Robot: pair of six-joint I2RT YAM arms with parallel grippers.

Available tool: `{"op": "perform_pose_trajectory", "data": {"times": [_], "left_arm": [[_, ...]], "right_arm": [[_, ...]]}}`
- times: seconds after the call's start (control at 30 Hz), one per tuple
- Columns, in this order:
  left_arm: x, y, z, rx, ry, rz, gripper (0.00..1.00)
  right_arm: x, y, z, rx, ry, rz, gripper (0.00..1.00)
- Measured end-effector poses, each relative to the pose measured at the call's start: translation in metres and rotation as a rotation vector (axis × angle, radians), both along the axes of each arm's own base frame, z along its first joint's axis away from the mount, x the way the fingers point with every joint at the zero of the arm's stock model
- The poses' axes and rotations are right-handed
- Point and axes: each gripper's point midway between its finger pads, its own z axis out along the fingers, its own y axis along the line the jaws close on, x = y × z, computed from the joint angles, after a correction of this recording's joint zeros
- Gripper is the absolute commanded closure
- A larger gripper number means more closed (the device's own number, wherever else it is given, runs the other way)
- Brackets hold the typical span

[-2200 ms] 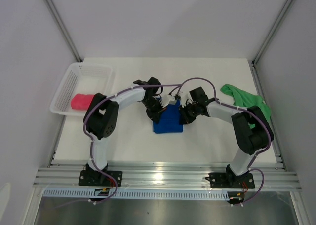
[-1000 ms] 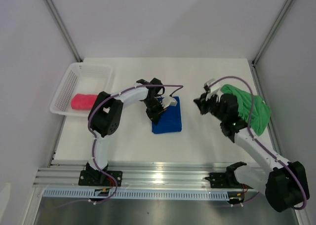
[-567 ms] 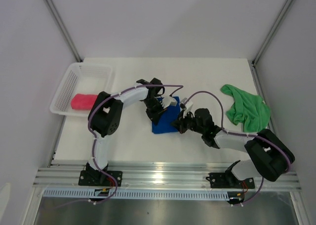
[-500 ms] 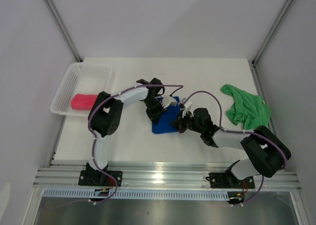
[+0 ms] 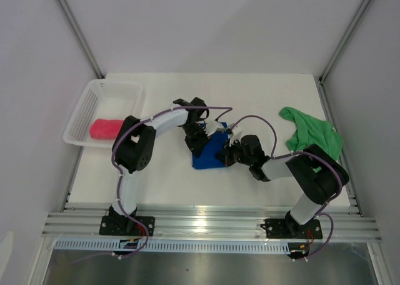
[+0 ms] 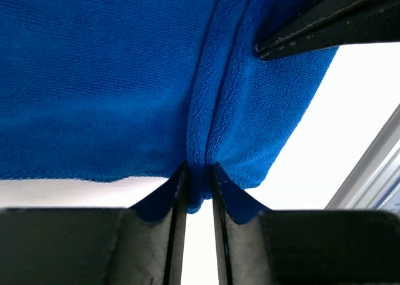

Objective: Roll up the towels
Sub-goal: Roll the towel

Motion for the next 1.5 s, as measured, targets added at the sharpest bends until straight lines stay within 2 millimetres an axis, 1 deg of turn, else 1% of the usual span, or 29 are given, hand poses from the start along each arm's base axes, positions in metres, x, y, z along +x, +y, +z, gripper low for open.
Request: {"op": "perform_pose_trajectory", "data": {"times": [0.07, 0.13, 0.2, 0.27, 0.37, 0.47, 0.57, 0.63, 0.67, 0.7, 0.77, 0.8, 0.83, 0.9, 0.93, 0.97, 1.03, 1.1, 1.2, 1.27, 1.37, 1.5], "left_arm": [[0.003, 0.001, 0.000, 0.009, -0.011, 0.002, 0.72], [0.006, 0.001, 0.002, 0.013, -0.023, 0.004, 0.72], [0.009, 0.000, 0.004, 0.012, -0.034, 0.009, 0.68], [0.015, -0.004, 0.009, 0.003, -0.052, 0.014, 0.65], [0.023, -0.010, 0.019, -0.024, -0.086, 0.020, 0.63], [0.027, -0.014, 0.036, -0.061, -0.123, 0.019, 0.62], [0.030, -0.019, 0.062, -0.118, -0.201, 0.010, 0.61], [0.024, -0.018, 0.077, -0.145, -0.255, -0.011, 0.60], [0.018, -0.016, 0.080, -0.151, -0.283, -0.033, 0.60], [0.009, -0.015, 0.079, -0.149, -0.301, -0.060, 0.61], [-0.012, -0.013, 0.070, -0.131, -0.337, -0.134, 0.59], [-0.023, -0.014, 0.062, -0.123, -0.349, -0.179, 0.58], [-0.033, -0.014, 0.055, -0.108, -0.348, -0.213, 0.54], [-0.052, -0.014, 0.036, -0.082, -0.352, -0.300, 0.52], [-0.060, -0.014, 0.025, -0.069, -0.354, -0.338, 0.50], [-0.063, -0.012, 0.020, -0.057, -0.359, -0.358, 0.50], [-0.063, -0.006, 0.008, -0.035, -0.384, -0.386, 0.49], [-0.058, -0.003, 0.002, -0.020, -0.416, -0.398, 0.48], [-0.048, -0.004, -0.001, -0.006, -0.475, -0.397, 0.48], [-0.043, -0.007, 0.001, -0.005, -0.511, -0.399, 0.46], [-0.045, -0.009, 0.007, -0.021, -0.536, -0.405, 0.45], [-0.053, -0.014, 0.026, -0.070, -0.550, -0.399, 0.45]], "right_arm": [[0.002, -0.001, -0.001, 0.005, 0.011, -0.016, 1.00], [0.004, -0.001, -0.003, 0.013, 0.024, -0.033, 1.00], [0.006, -0.001, -0.006, 0.018, 0.040, -0.050, 1.00], [0.008, -0.002, -0.007, 0.024, 0.051, -0.068, 1.00], [0.011, -0.004, -0.007, 0.037, 0.066, -0.101, 1.00], [0.015, -0.006, -0.007, 0.050, 0.082, -0.131, 1.00], [0.016, -0.007, -0.007, 0.060, 0.097, -0.149, 1.00], [0.016, -0.007, -0.007, 0.067, 0.107, -0.156, 1.00], [0.016, -0.007, -0.007, 0.069, 0.111, -0.158, 1.00], [0.016, -0.007, -0.007, 0.071, 0.114, -0.160, 1.00], [0.016, -0.007, -0.008, 0.075, 0.121, -0.164, 1.00], [0.016, -0.007, -0.008, 0.076, 0.123, -0.165, 1.00], [0.017, -0.007, -0.008, 0.079, 0.124, -0.167, 1.00], [0.017, -0.007, -0.008, 0.083, 0.128, -0.171, 1.00], [0.017, -0.007, -0.008, 0.085, 0.129, -0.173, 1.00], [0.017, -0.007, -0.008, 0.088, 0.130, -0.175, 1.00], [0.018, -0.007, -0.007, 0.090, 0.128, -0.176, 1.00], [0.018, -0.007, -0.007, 0.090, 0.128, -0.176, 1.00], [0.018, -0.007, -0.007, 0.090, 0.127, -0.178, 1.00], [0.018, -0.007, -0.007, 0.089, 0.126, -0.179, 1.00], [0.018, -0.007, -0.007, 0.089, 0.126, -0.179, 1.00], [0.018, -0.007, -0.007, 0.088, 0.126, -0.179, 1.00]]}}
